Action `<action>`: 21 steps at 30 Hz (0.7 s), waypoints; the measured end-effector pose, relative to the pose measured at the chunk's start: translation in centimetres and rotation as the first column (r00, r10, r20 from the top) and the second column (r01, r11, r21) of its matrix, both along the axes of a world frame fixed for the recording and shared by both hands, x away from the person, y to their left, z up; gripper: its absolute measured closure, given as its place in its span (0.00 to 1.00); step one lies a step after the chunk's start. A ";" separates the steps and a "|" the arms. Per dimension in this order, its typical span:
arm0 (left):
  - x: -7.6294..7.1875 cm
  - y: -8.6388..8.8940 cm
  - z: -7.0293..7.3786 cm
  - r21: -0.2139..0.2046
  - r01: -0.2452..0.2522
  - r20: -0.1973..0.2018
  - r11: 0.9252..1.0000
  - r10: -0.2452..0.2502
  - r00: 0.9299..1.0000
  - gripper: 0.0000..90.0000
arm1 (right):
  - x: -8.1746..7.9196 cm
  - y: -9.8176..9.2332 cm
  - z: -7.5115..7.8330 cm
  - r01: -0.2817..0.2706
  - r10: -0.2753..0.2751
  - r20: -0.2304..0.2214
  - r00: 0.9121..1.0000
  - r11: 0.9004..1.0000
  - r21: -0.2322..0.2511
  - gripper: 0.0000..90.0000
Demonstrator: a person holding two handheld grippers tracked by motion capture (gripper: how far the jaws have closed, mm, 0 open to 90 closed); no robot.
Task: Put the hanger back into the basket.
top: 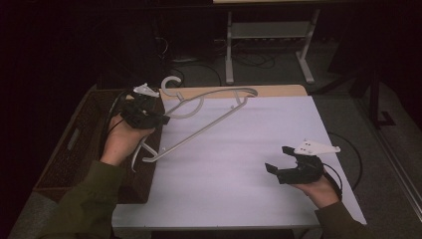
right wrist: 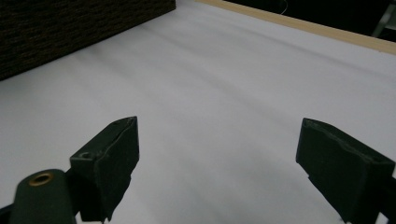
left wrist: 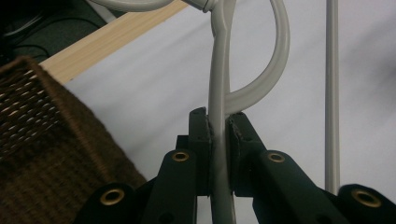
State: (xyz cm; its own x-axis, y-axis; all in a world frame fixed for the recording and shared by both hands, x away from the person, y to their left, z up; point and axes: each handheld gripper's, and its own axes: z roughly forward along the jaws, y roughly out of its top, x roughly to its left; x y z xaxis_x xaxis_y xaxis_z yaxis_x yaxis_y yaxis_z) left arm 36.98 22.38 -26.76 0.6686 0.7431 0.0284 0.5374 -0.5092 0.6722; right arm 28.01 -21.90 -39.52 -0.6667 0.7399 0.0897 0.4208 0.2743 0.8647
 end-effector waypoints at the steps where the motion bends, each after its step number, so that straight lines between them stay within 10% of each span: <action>1: 0.0 0.0 0.0 0.000 0.000 0.000 1.000 0.000 1.000 0.91 | 0.0 0.0 0.0 0.000 0.000 0.000 1.000 1.000 -0.002 0.13; 21: -0.8 6.7 2.4 -0.020 -0.085 0.029 0.996 0.086 0.996 0.91 | 0.1 0.3 0.0 0.036 -0.035 0.034 0.999 0.999 -0.010 0.00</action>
